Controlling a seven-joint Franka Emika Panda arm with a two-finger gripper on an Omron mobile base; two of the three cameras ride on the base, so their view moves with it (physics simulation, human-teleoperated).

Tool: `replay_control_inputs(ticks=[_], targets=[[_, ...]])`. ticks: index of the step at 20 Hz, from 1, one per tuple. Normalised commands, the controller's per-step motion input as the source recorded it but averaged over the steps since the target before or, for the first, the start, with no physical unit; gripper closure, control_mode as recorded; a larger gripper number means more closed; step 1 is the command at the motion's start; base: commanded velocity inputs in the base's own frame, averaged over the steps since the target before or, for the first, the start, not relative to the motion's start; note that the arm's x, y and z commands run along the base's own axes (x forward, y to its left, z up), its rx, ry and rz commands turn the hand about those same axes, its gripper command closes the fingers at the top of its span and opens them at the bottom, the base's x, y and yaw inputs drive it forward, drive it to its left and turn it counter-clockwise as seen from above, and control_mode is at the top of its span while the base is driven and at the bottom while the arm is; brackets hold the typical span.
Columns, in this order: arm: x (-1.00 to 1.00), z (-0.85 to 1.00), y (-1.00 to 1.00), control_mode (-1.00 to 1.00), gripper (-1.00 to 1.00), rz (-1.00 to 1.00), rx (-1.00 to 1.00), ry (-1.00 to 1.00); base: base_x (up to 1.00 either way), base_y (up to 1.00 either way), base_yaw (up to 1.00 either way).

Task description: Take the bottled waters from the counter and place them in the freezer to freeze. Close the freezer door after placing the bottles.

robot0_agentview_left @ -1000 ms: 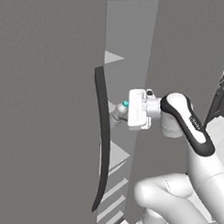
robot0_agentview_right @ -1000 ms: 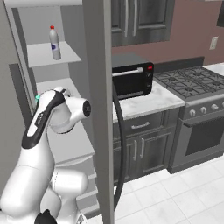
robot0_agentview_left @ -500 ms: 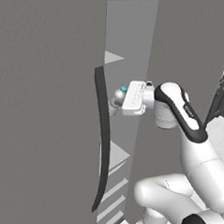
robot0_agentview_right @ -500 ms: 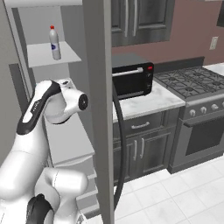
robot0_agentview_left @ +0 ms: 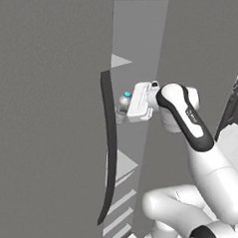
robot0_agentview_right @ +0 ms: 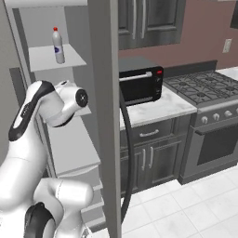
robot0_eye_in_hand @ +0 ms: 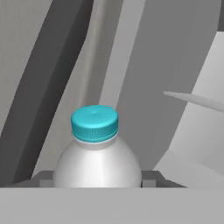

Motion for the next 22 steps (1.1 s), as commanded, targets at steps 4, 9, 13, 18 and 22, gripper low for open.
replay_control_inputs(ticks=[4,9,13,18,22], targets=[[0.26,0.00,0.00,-1.00,1.00,-0.03,0.00,0.02,0.00,0.00,0.00],[0.39,-0.13,-0.06,-1.00,1.00,-0.03,0.01,0.05,0.00,0.00,0.00],[0.40,-0.09,-0.08,-1.00,1.00,-0.04,0.00,0.05,0.00,0.00,0.00],[0.36,-0.15,0.00,-1.00,1.00,-0.04,0.00,0.03,0.00,0.00,0.00],[0.30,-0.11,0.00,-1.00,1.00,-0.03,0.00,0.00,0.00,0.00,0.00]])
